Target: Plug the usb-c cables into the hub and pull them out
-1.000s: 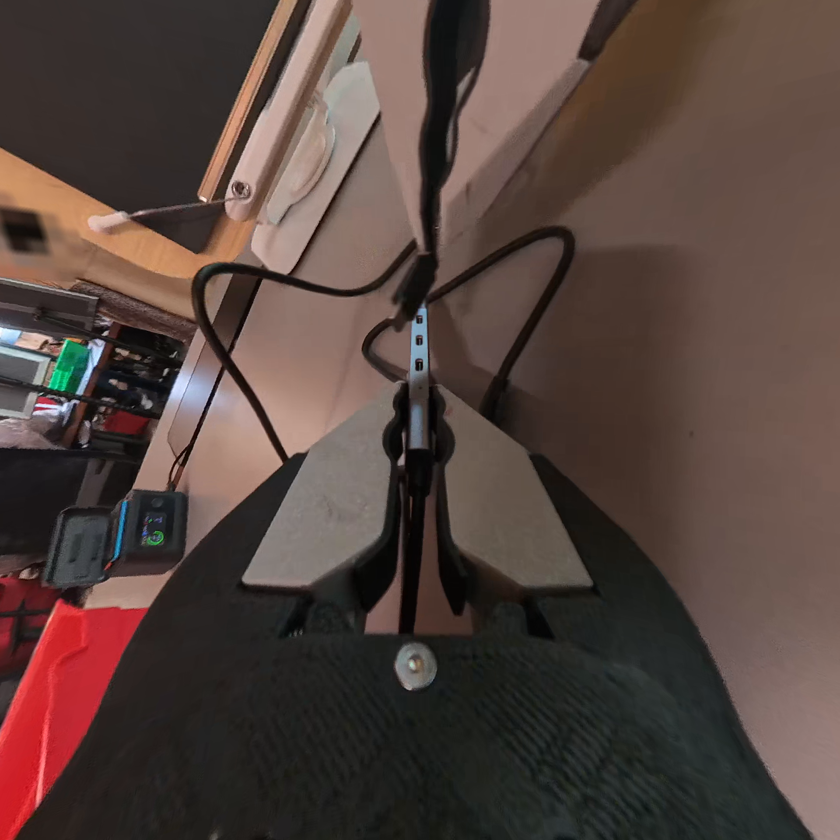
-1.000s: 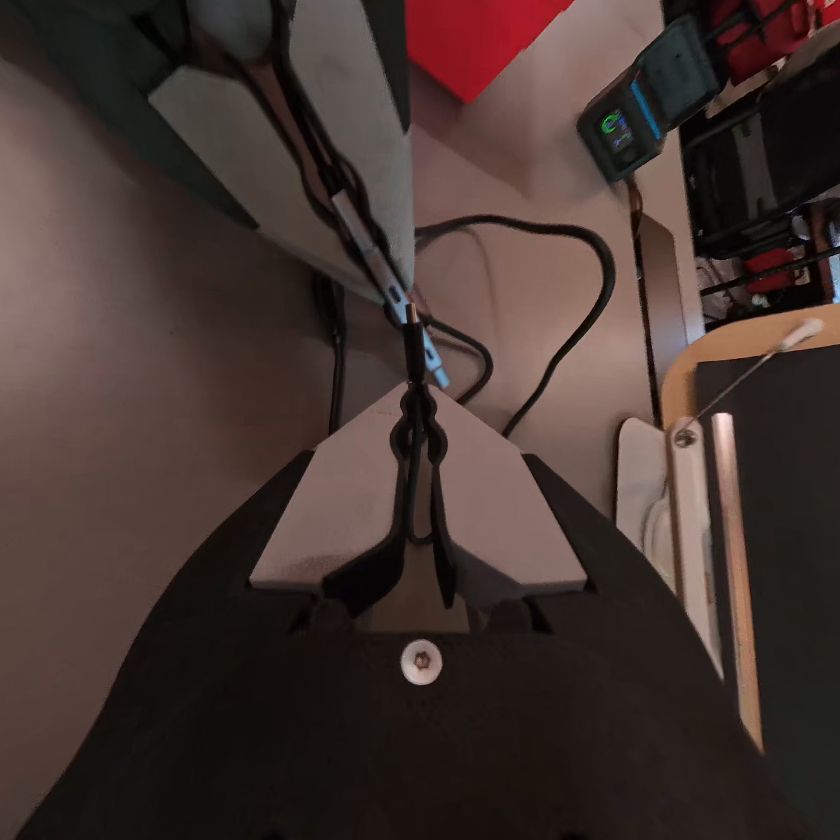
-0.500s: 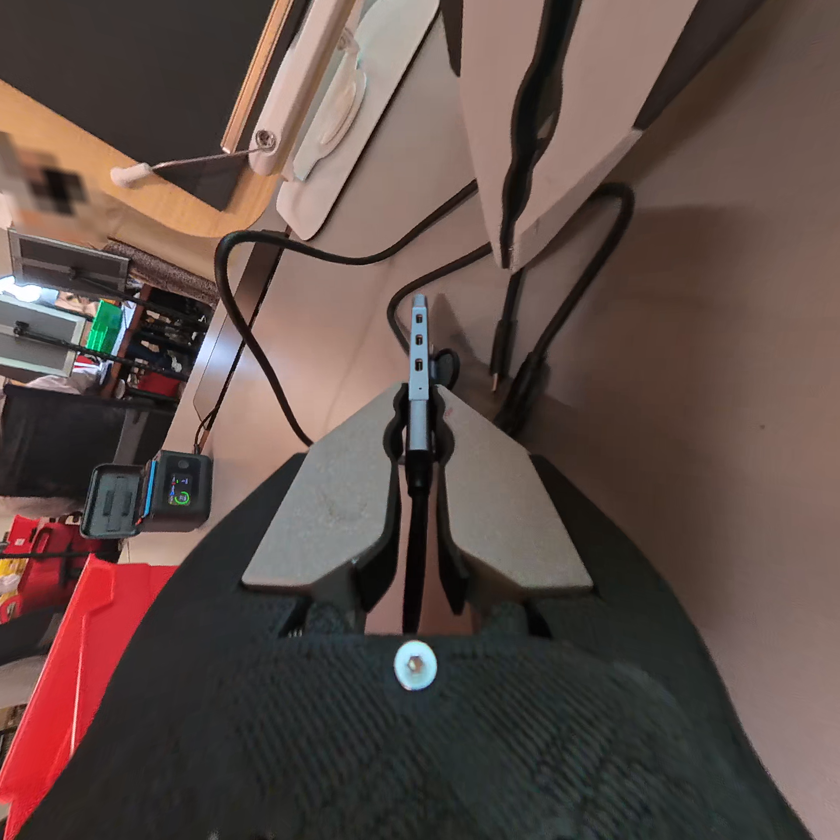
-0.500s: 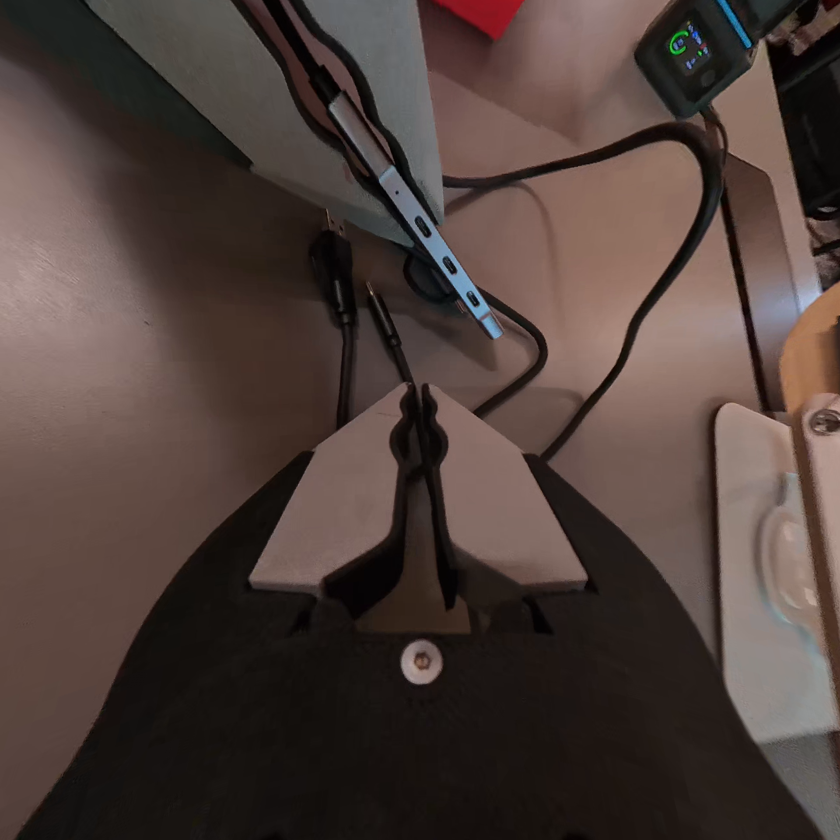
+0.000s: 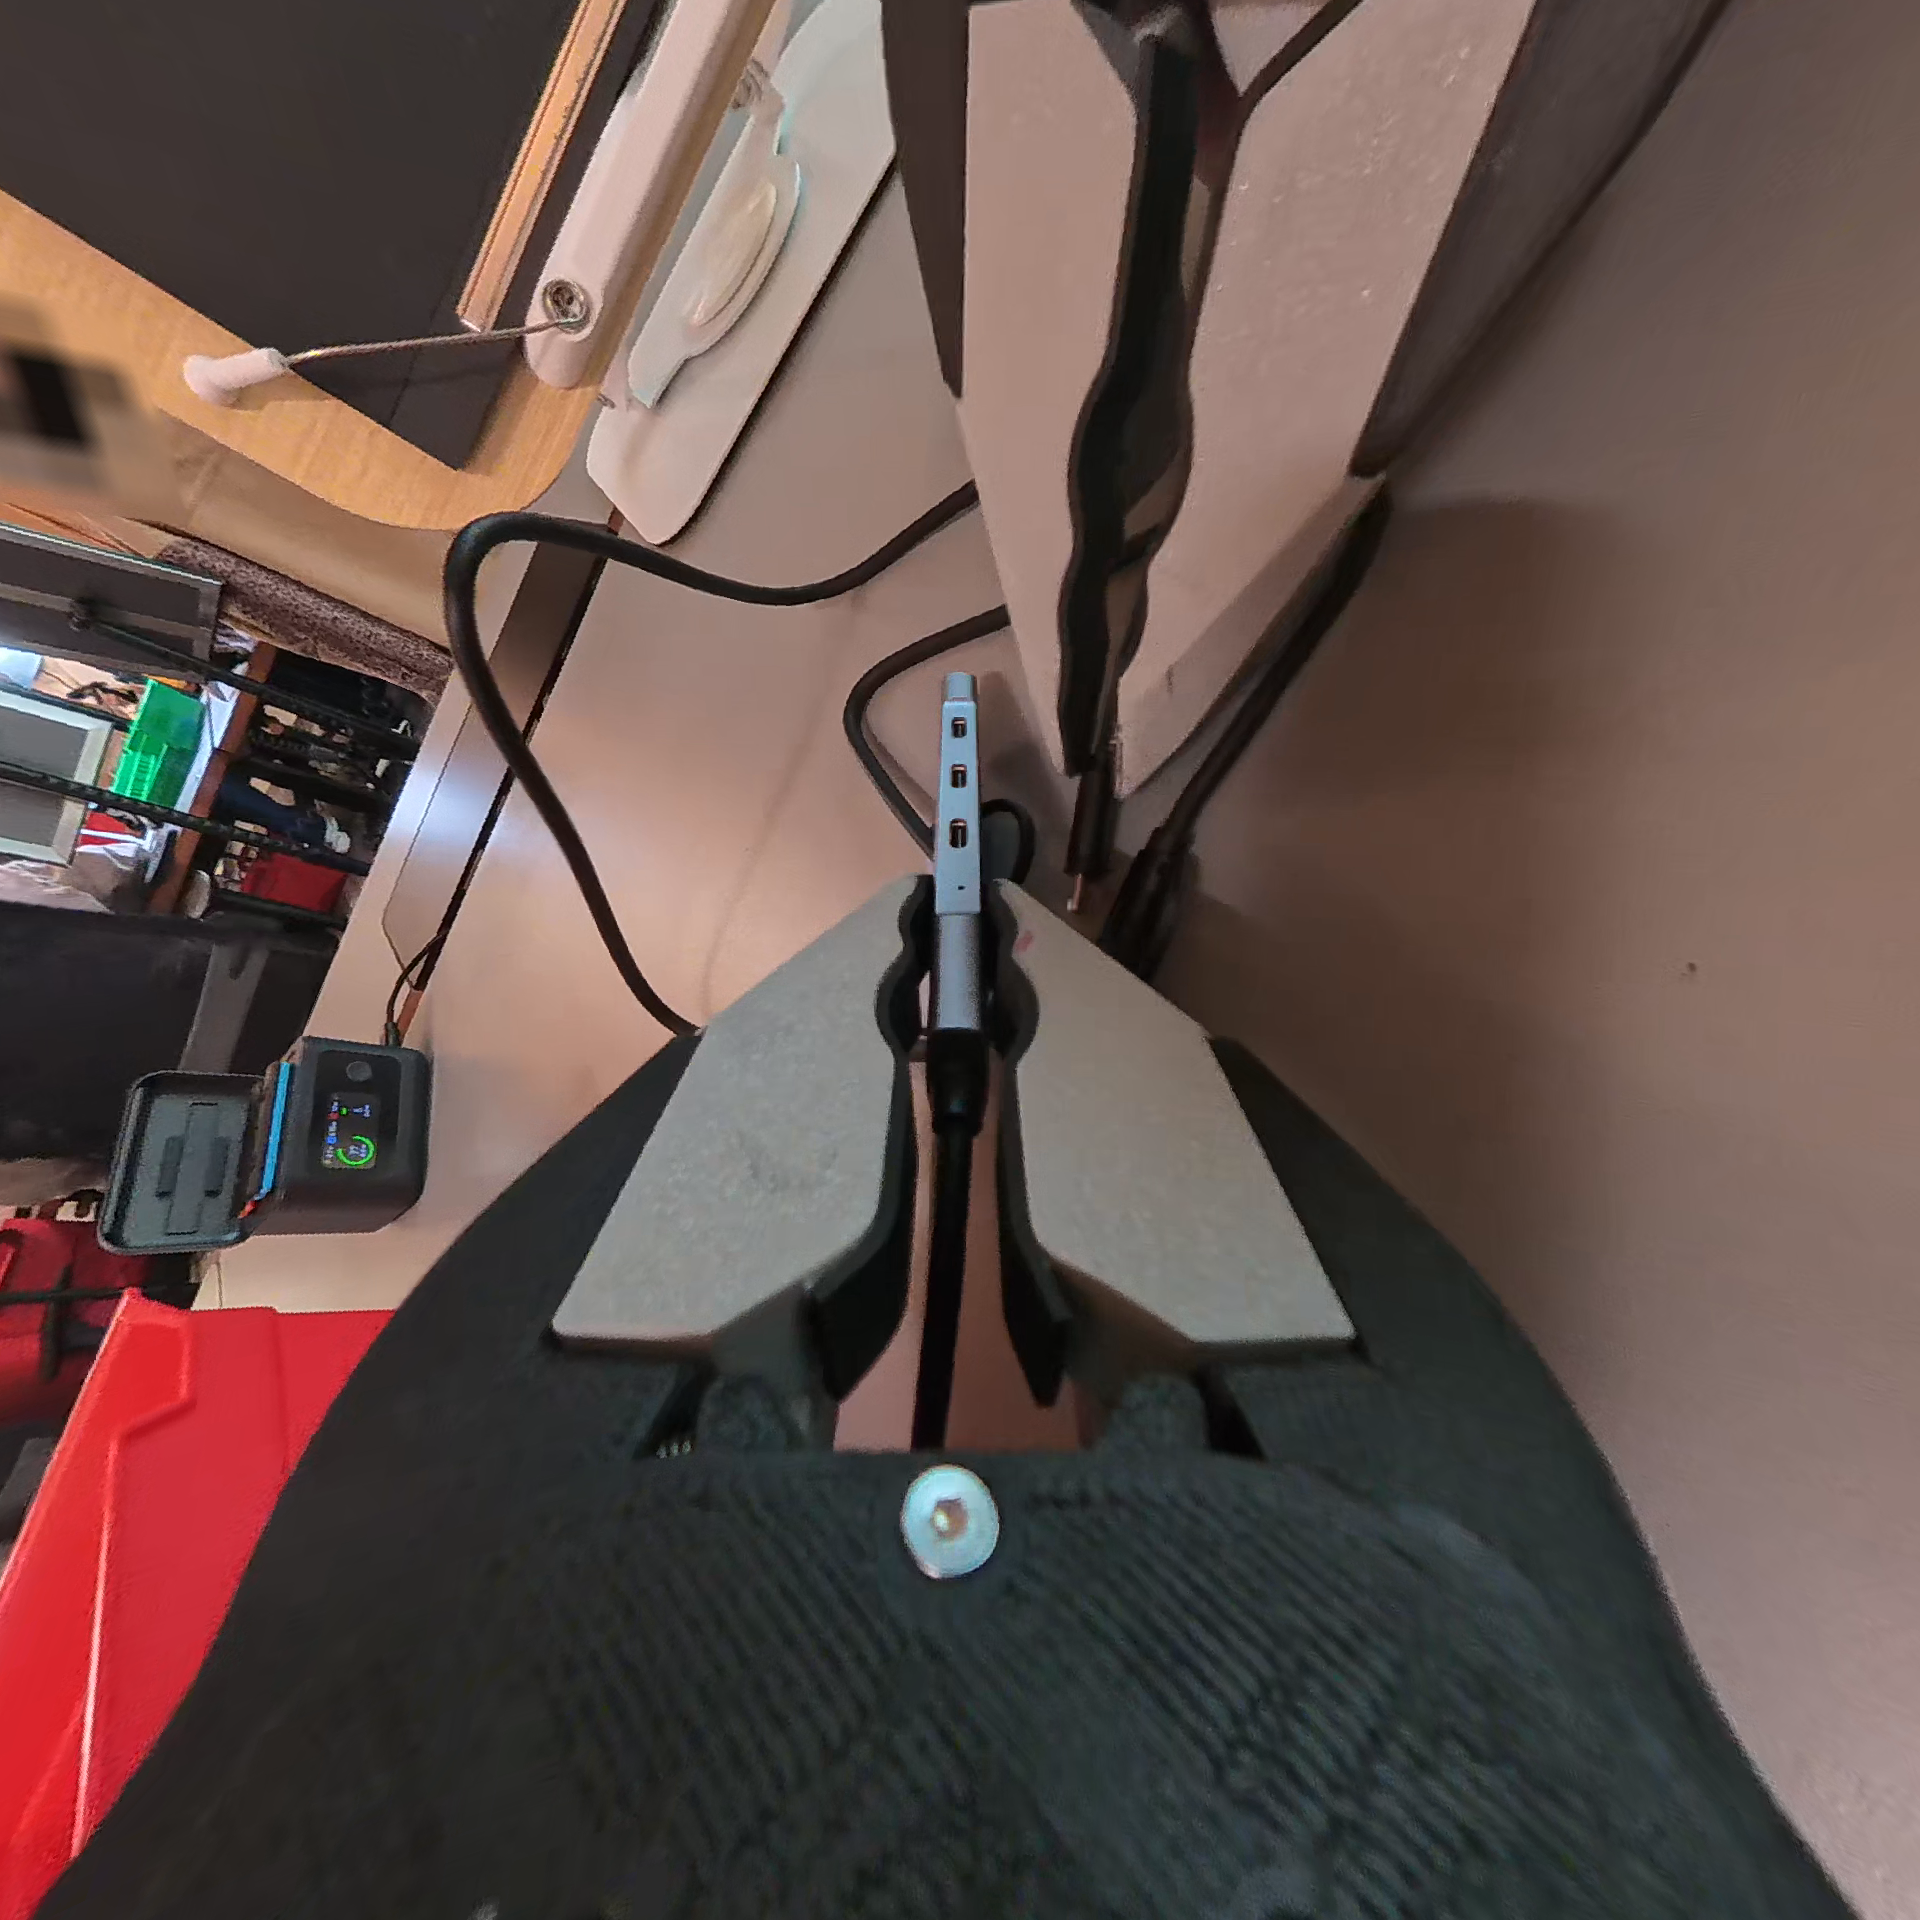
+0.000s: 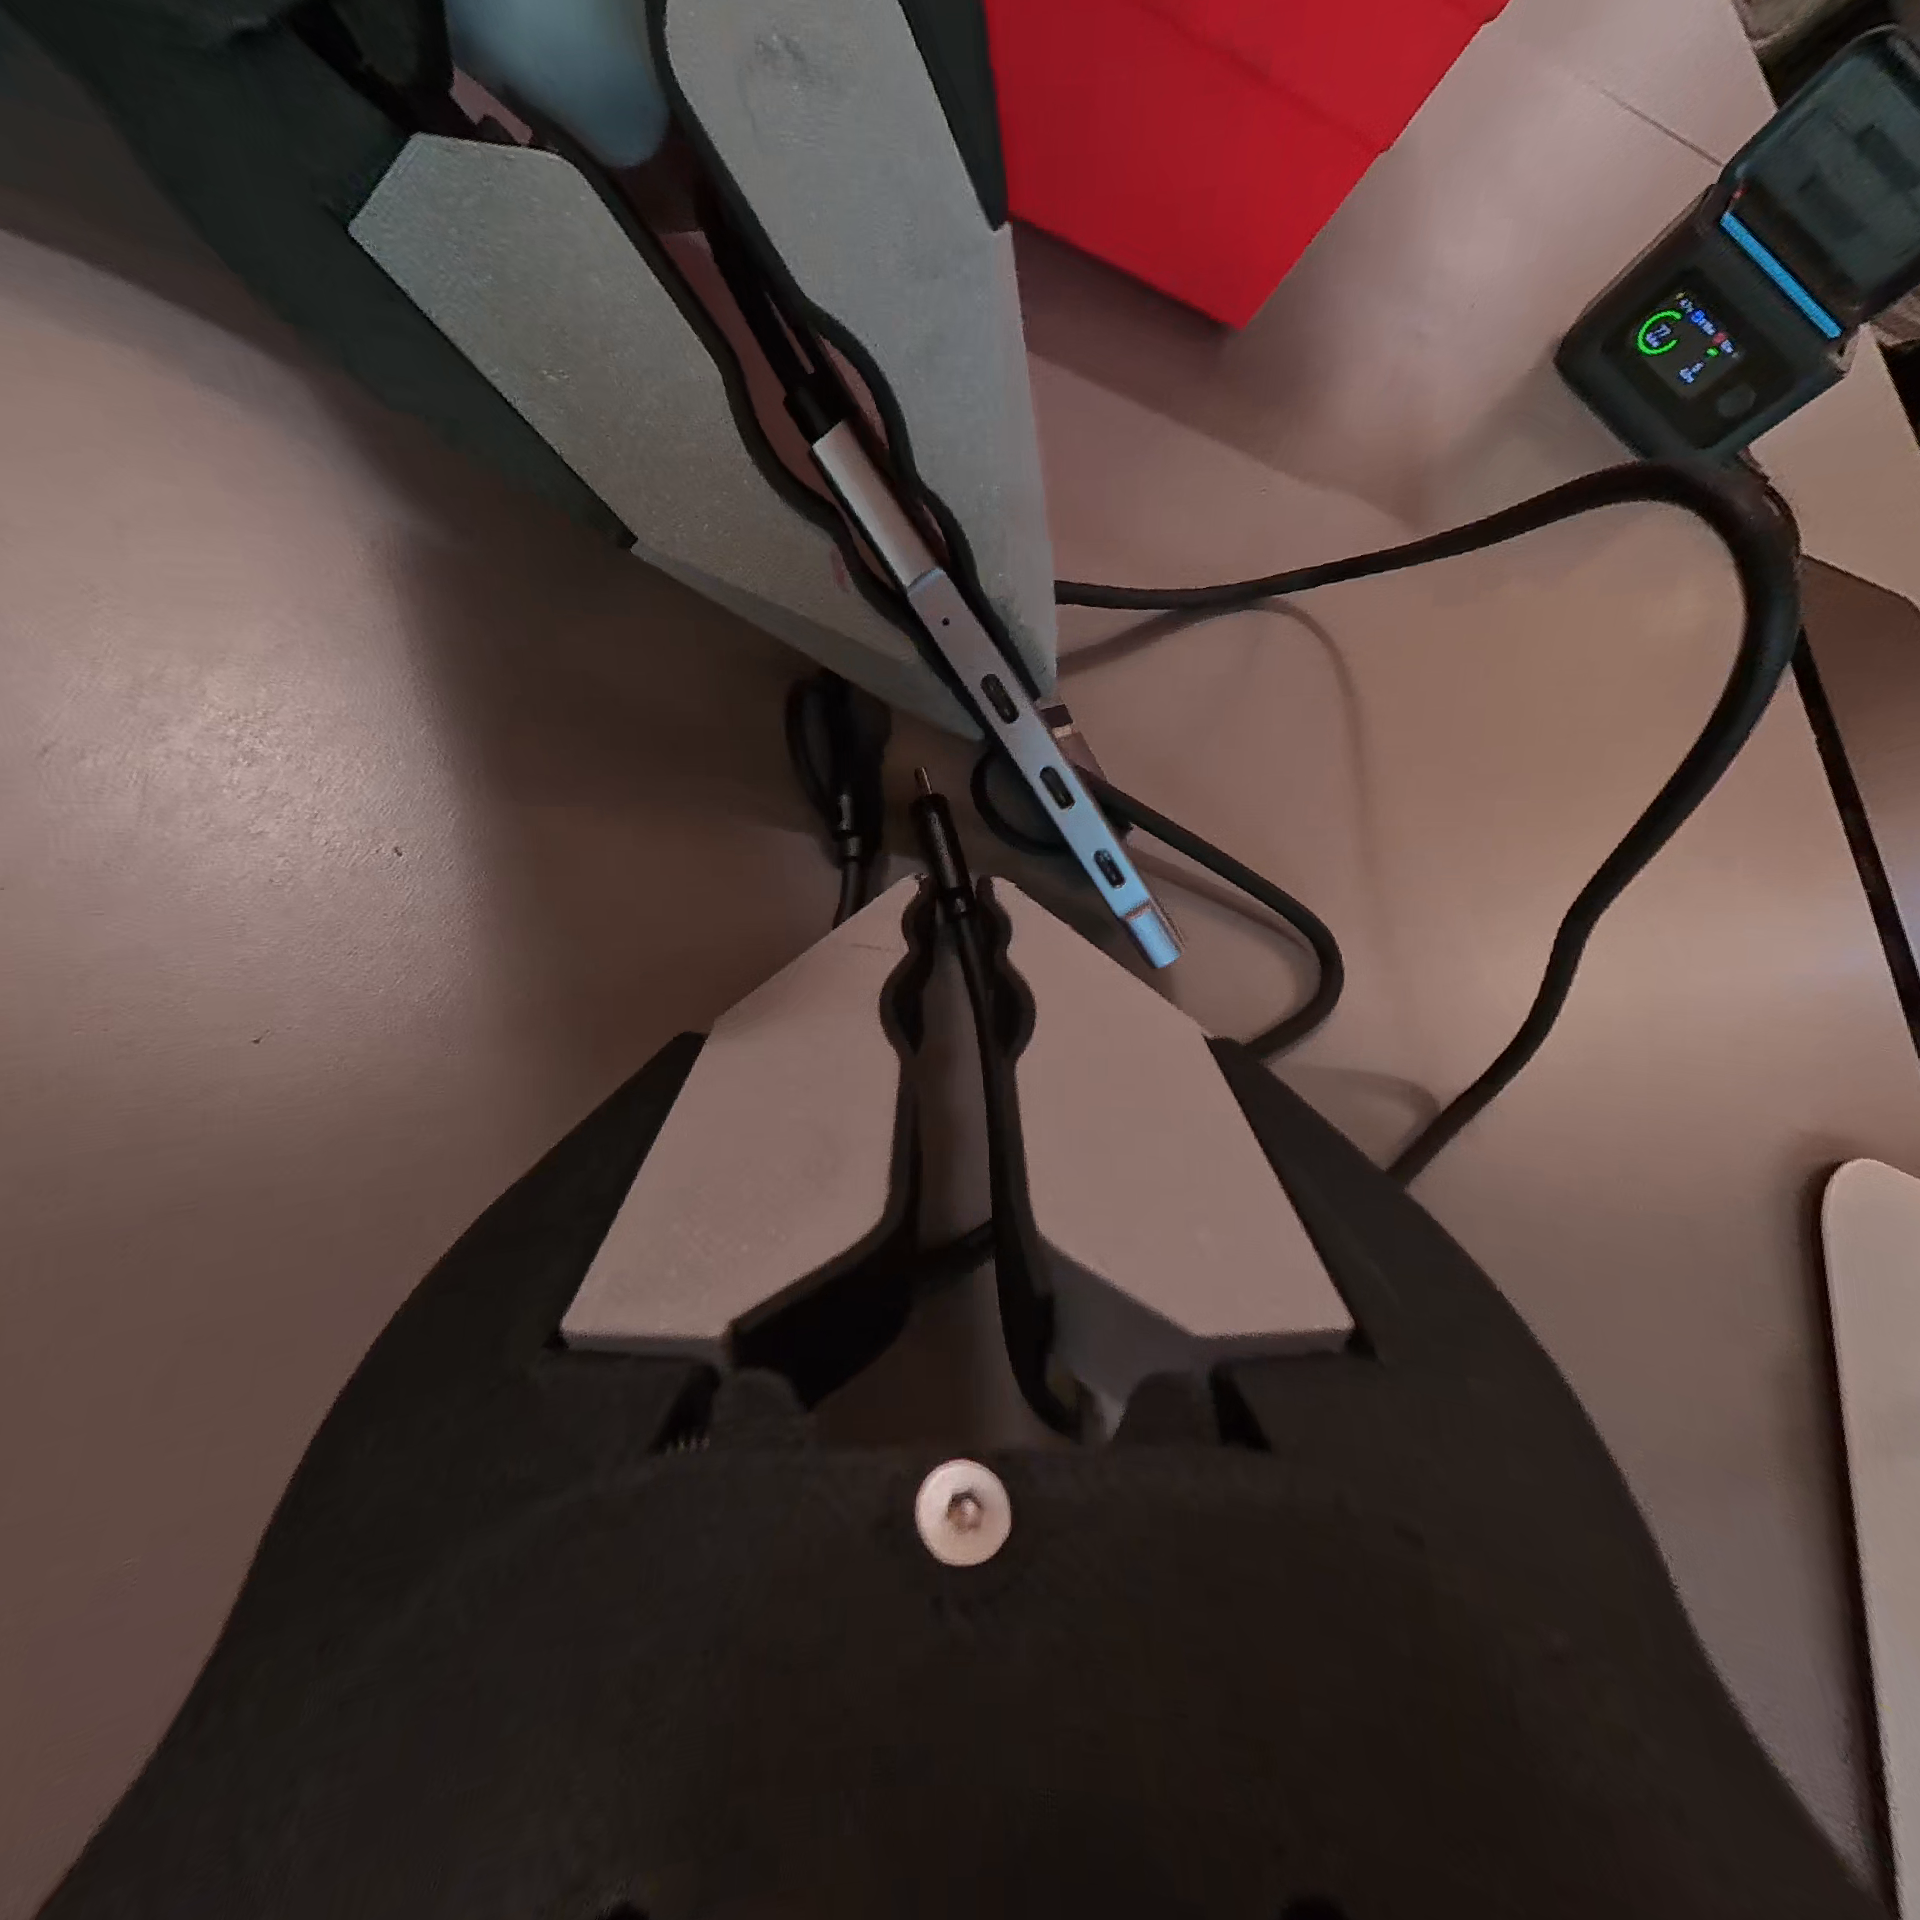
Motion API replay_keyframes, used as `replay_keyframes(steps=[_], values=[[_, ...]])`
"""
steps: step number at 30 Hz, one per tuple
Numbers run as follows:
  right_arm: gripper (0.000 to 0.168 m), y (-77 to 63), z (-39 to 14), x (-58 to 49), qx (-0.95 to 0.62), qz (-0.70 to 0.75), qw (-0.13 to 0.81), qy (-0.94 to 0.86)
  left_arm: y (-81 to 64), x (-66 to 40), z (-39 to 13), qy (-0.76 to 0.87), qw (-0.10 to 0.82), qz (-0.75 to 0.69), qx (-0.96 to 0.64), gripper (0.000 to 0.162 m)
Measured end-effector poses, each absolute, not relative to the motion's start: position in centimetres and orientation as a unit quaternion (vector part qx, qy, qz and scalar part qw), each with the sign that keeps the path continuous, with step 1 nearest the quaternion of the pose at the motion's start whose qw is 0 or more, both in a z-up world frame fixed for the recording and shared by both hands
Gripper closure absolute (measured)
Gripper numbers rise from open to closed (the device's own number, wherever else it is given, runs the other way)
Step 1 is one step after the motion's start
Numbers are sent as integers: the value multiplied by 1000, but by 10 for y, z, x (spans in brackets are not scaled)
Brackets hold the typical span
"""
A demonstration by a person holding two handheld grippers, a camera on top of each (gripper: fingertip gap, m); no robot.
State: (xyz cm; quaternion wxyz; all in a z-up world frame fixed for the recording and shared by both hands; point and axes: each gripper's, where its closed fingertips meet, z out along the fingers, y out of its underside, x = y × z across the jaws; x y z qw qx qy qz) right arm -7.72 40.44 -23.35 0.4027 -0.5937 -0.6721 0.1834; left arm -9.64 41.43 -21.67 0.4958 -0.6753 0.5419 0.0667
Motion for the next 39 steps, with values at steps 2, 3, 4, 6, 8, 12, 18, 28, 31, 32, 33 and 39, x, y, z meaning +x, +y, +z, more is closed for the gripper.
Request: replay_keyframes(steps=[2, 3, 4, 6, 8, 12, 18, 28, 31, 32, 33, 39], values=[[164, 406, -234, -80, -595, 180, 406, -670, 414, -97, -217, 544, 494, 68, -675, 156], [164, 407, -234, -81, -595, 177, 406, -670, 414, -97, -217, 545, 493, 70, -674, 156], [163, 408, -236, -82, -597, 173, 404, -672, 414, -97, -217, 545, 493, 71, -674, 156], [163, 409, -240, -83, -601, 168, 395, -675, 414, -97, -217, 544, 493, 68, -676, 156], [164, 410, -240, -84, -606, 172, 389, -672, 414, -97, -218, 541, 493, 64, -678, 156], [164, 412, -236, -83, -608, 176, 399, -663, 417, -102, -217, 535, 494, 81, -680, 155], [164, 416, -201, -60, -623, 108, 435, -641, 419, -105, -220, 552, 484, 134, -666, 155], [165, 414, -210, -57, -562, -94, 421, -706, 409, -86, -219, 558, 493, 74, -664, 156], [165, 408, -208, -55, -570, -60, 413, -708, 408, -86, -216, 552, 497, 65, -667, 156], [165, 407, -209, -54, -575, -50, 409, -707, 408, -86, -215, 549, 500, 59, -667, 156], [165, 406, -210, -52, -579, -43, 403, -707, 408, -85, -213, 545, 502, 49, -670, 156], [165, 402, -218, -50, -576, -48, 382, -721, 402, -79, -213, 558, 504, 38, -658, 156]])
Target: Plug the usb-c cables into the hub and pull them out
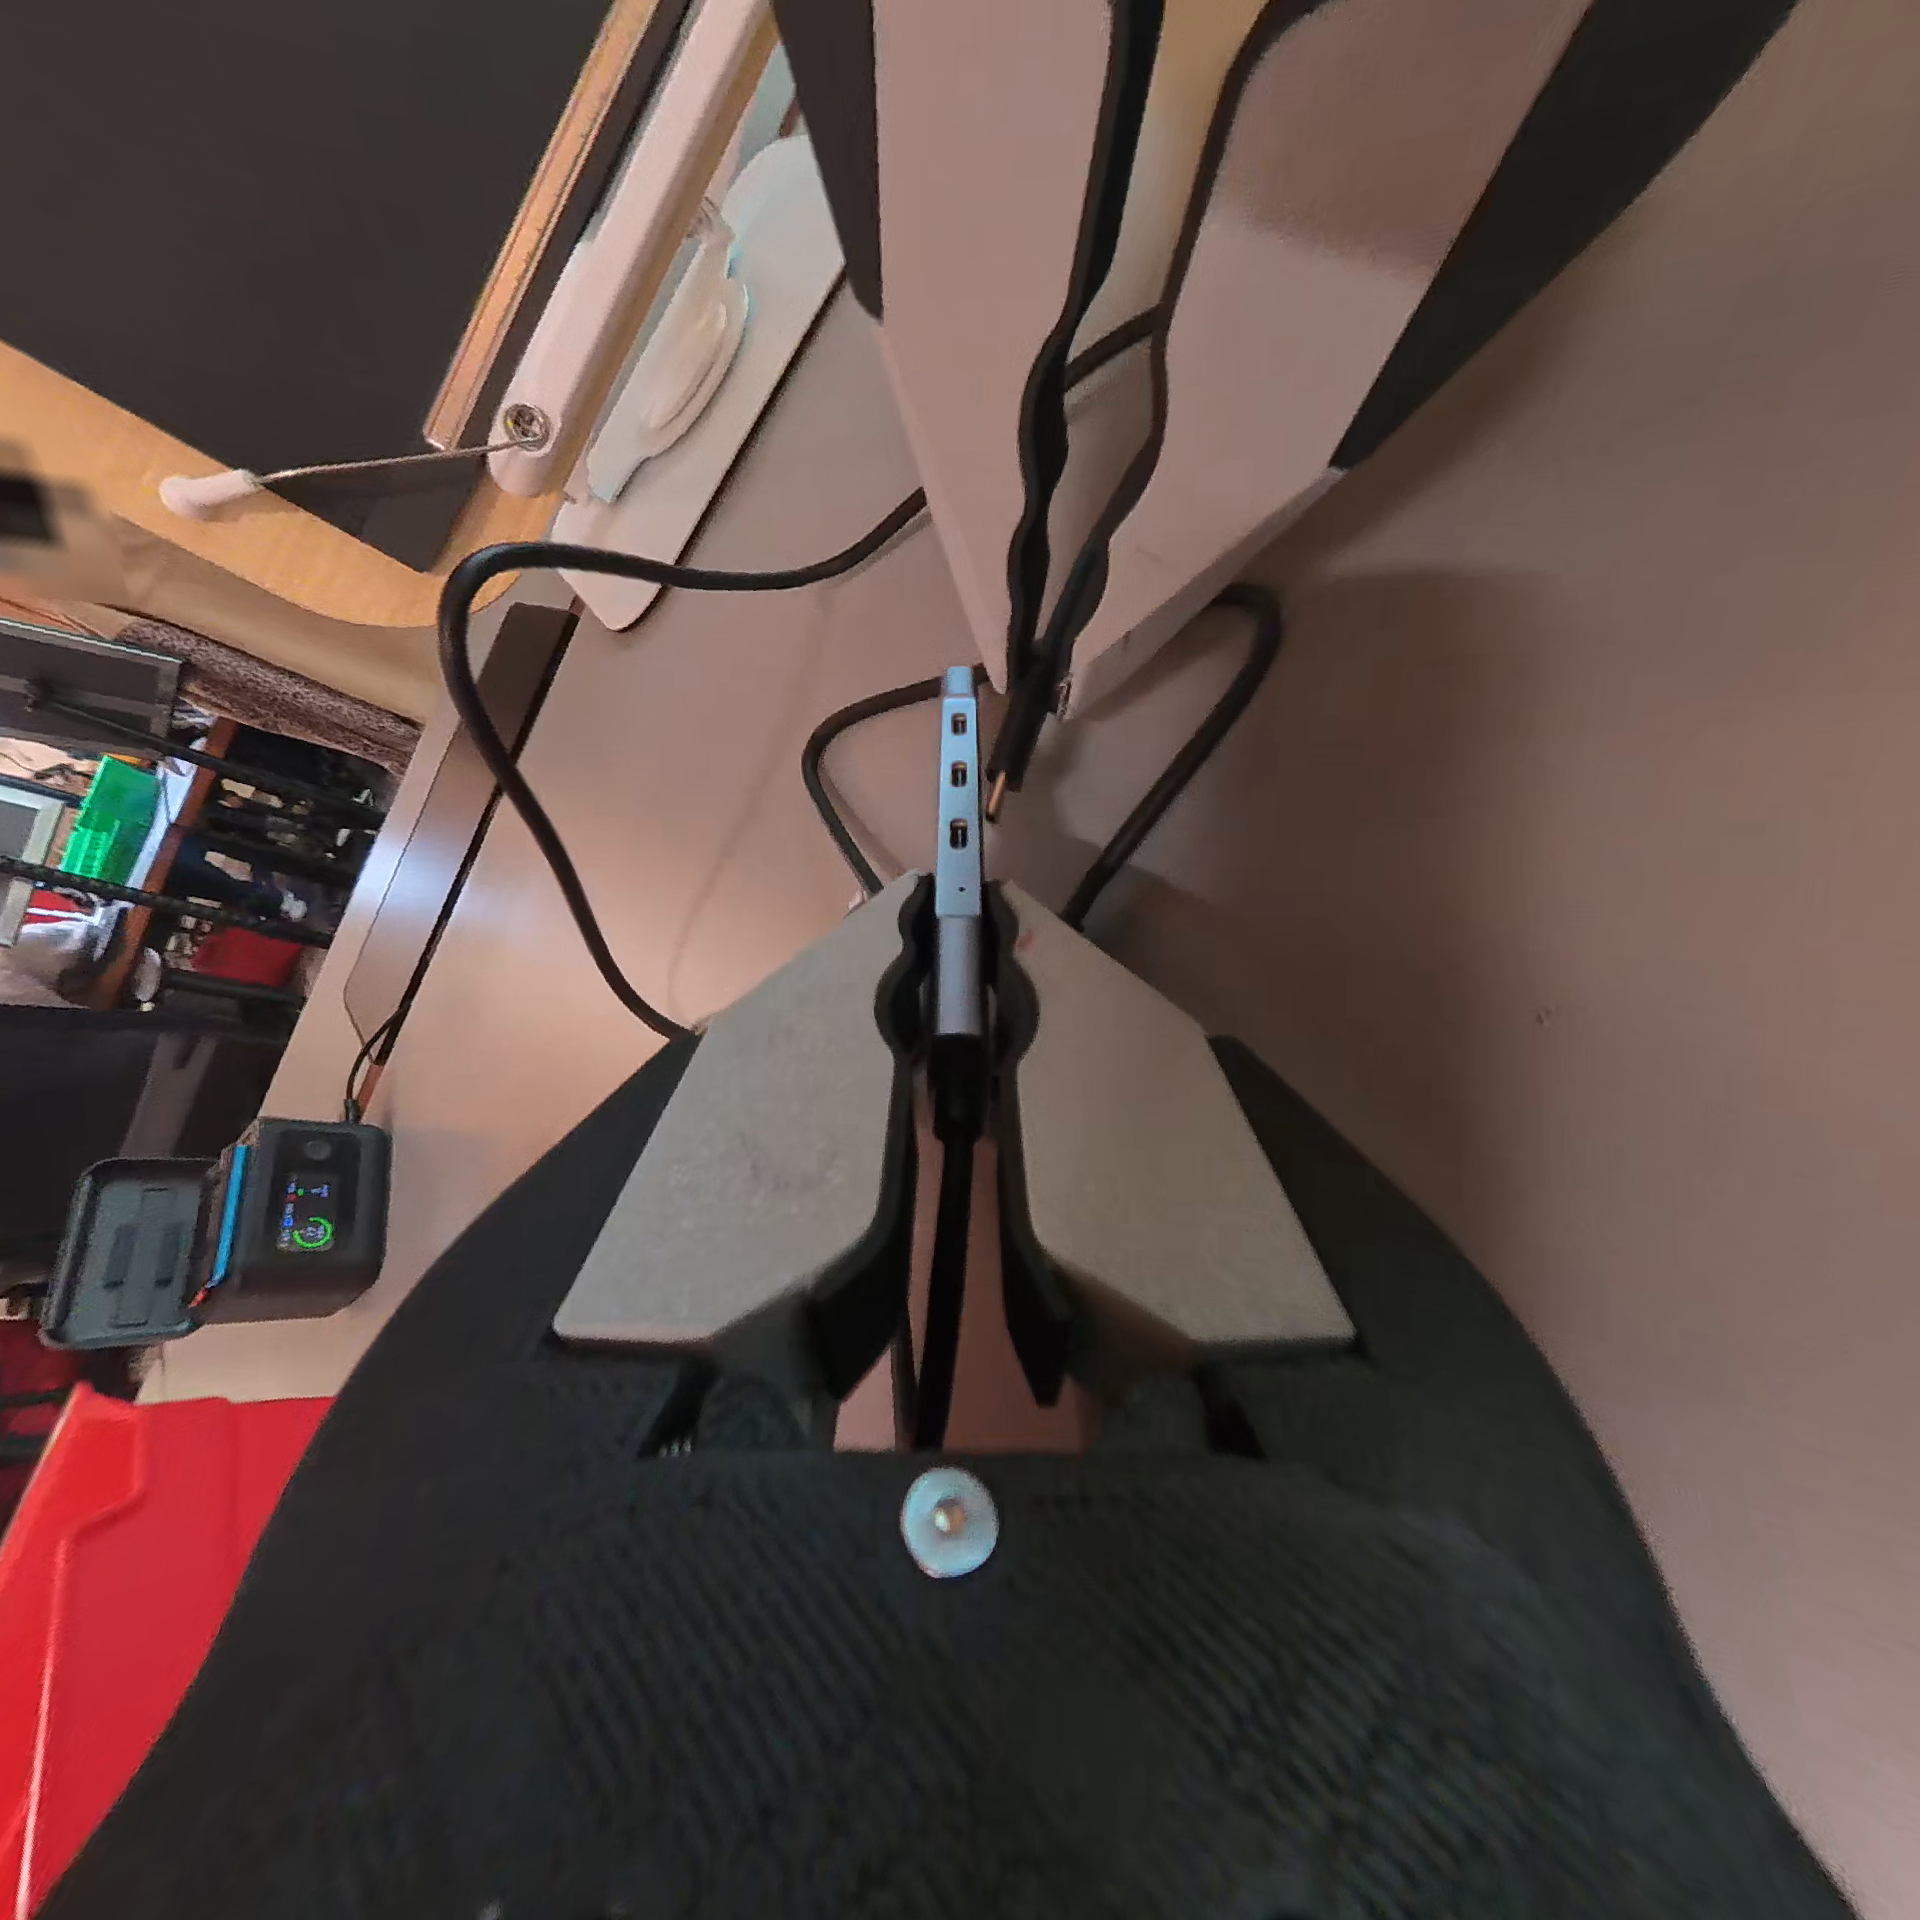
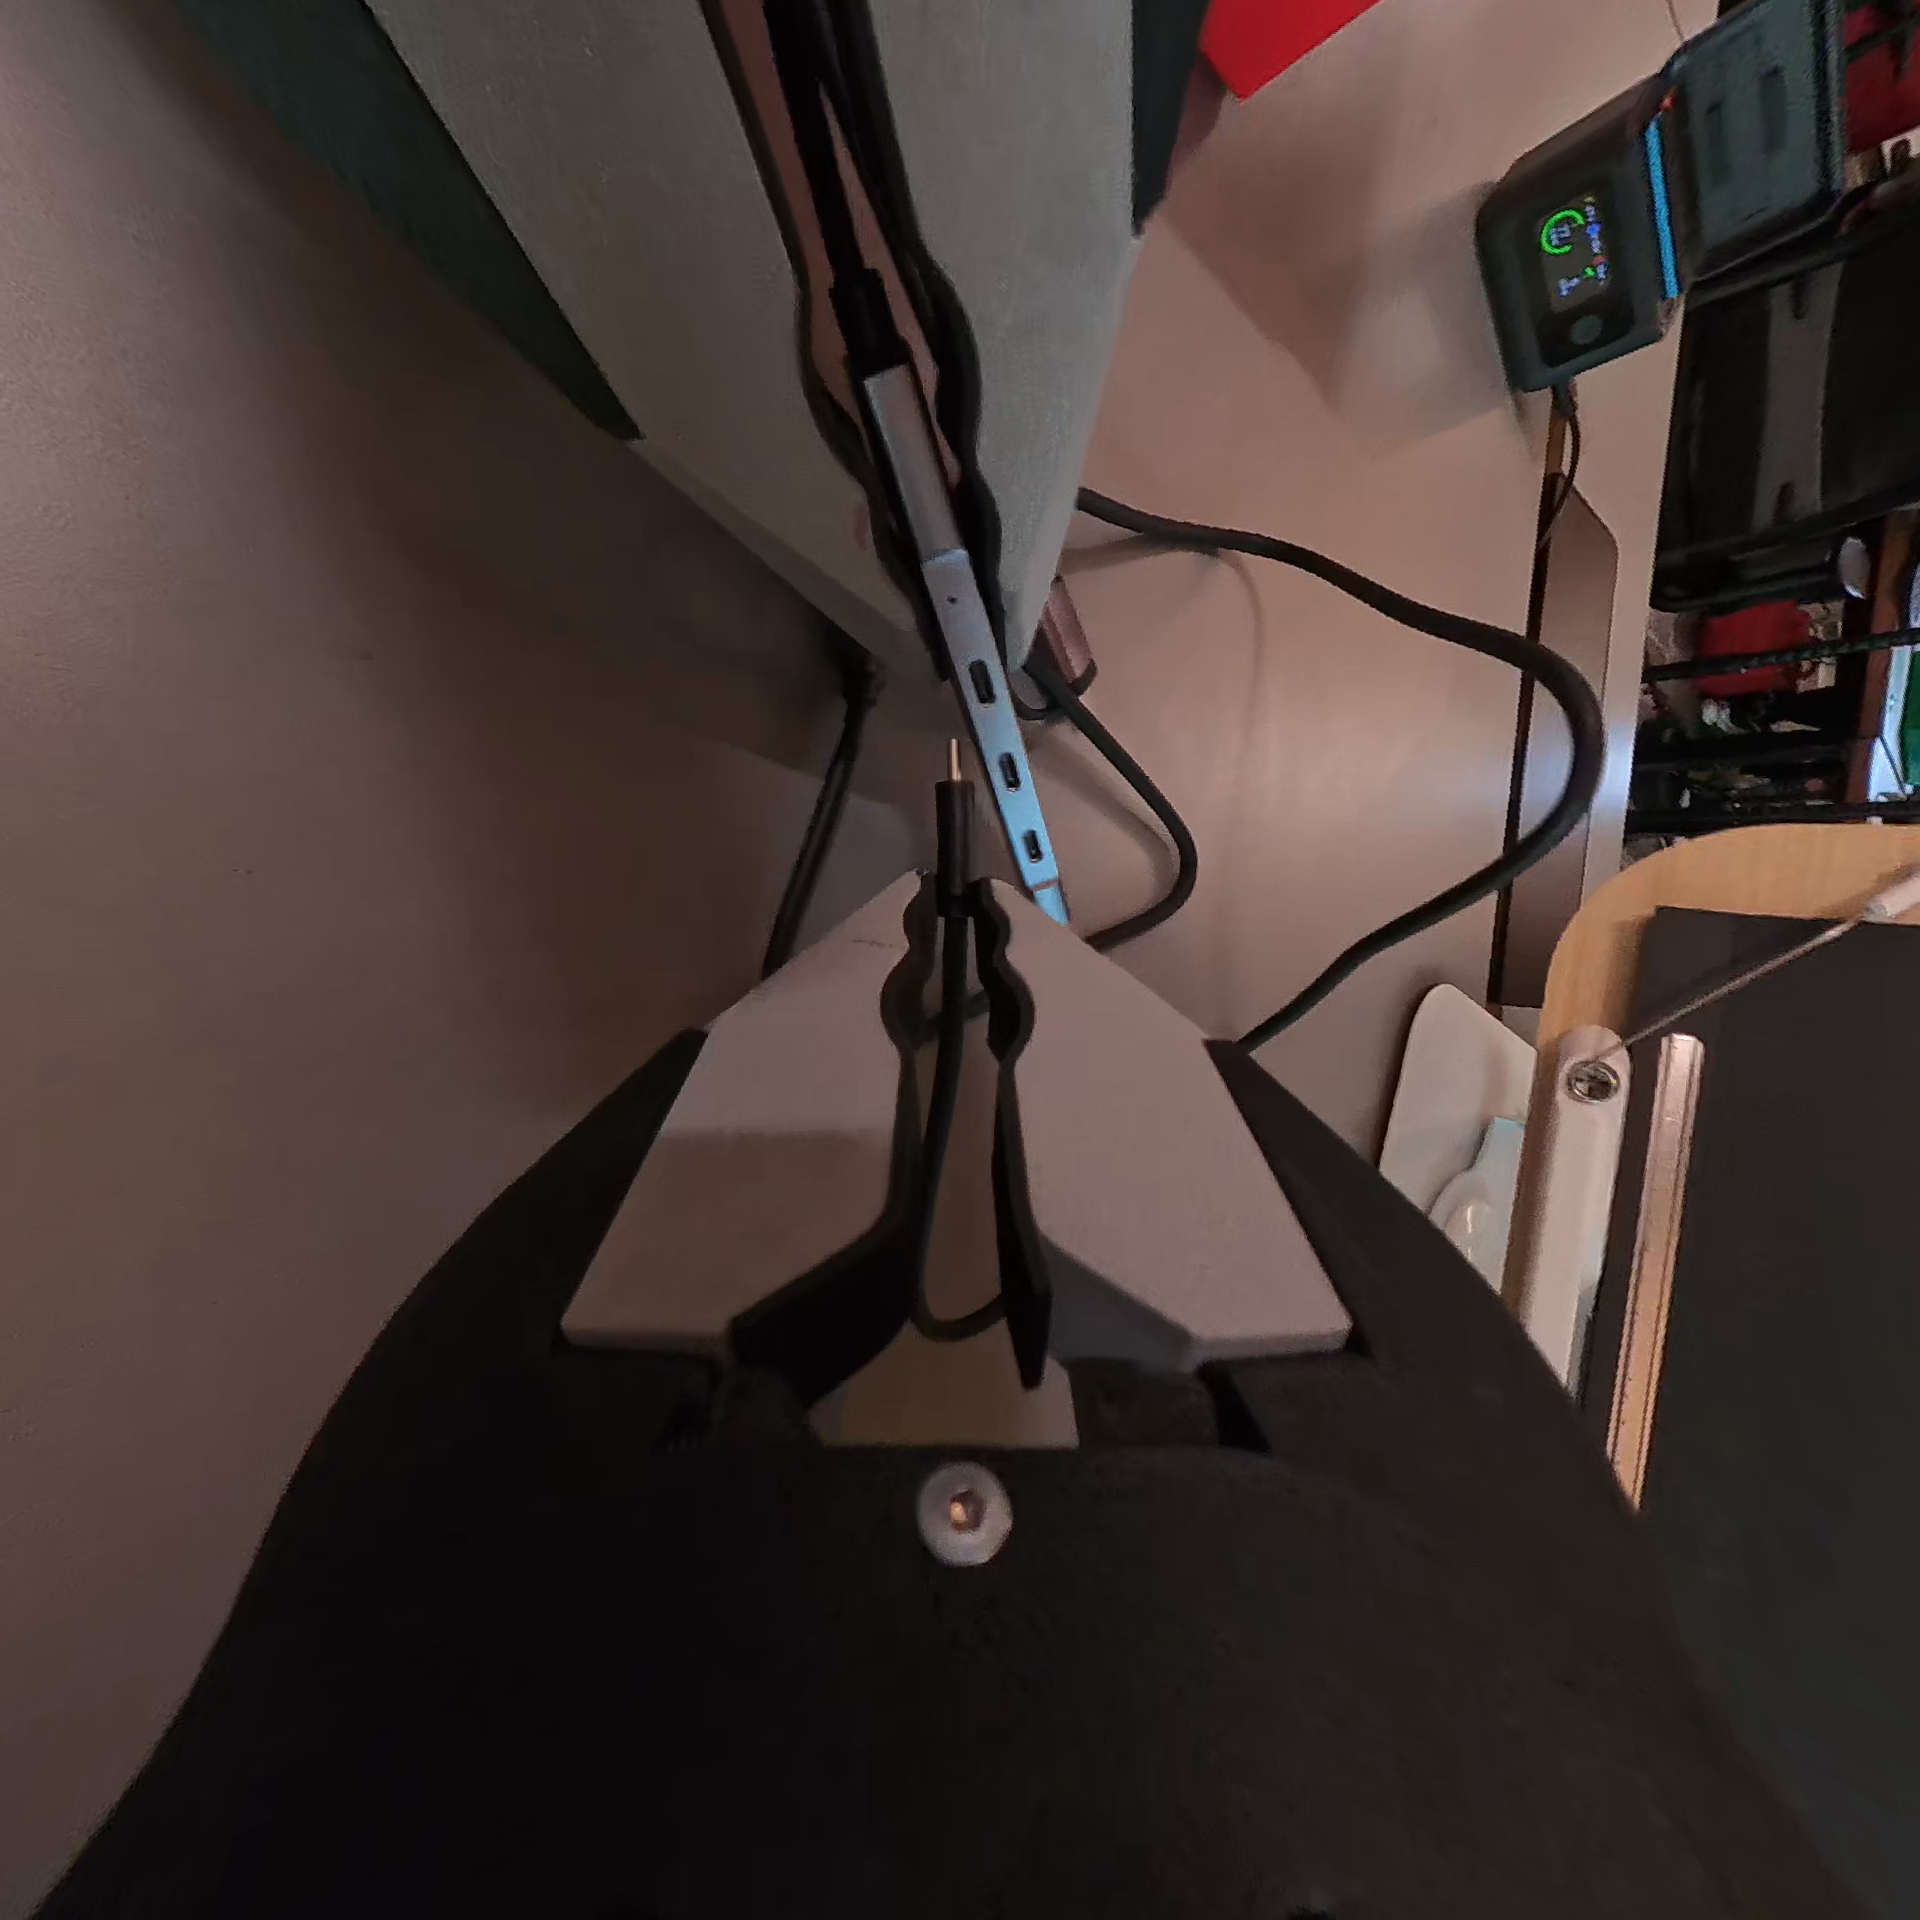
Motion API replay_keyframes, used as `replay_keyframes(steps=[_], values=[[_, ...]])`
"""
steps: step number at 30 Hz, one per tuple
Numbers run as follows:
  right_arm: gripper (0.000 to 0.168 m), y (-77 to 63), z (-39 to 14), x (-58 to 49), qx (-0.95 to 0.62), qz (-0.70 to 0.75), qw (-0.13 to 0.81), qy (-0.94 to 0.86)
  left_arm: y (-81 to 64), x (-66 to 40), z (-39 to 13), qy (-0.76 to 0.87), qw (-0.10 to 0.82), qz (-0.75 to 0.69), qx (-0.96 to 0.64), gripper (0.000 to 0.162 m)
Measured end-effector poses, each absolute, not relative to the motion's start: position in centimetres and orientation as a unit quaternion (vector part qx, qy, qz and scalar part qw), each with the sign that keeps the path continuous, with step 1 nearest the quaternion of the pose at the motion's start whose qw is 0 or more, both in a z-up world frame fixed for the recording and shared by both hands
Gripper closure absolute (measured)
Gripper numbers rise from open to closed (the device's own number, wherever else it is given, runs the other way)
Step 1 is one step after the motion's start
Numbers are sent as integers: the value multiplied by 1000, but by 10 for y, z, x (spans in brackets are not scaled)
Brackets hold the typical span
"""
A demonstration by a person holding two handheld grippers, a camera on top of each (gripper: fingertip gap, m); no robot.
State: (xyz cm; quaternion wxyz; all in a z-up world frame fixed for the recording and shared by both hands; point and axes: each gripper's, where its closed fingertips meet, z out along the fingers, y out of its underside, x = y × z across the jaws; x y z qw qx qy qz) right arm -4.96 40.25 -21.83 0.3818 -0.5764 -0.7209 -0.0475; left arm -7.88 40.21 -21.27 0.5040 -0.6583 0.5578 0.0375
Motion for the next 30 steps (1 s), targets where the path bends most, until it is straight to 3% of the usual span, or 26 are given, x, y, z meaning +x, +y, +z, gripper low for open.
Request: replay_keyframes(steps=[10, 30], values=[[165, 388, -213, -59, -574, 7, 390, -720, 401, -76, -219, 563, 499, 40, -657, 156], [165, 387, -221, -55, -552, -32, 380, -742, 396, -70, -225, 581, 494, 41, -646, 155]])
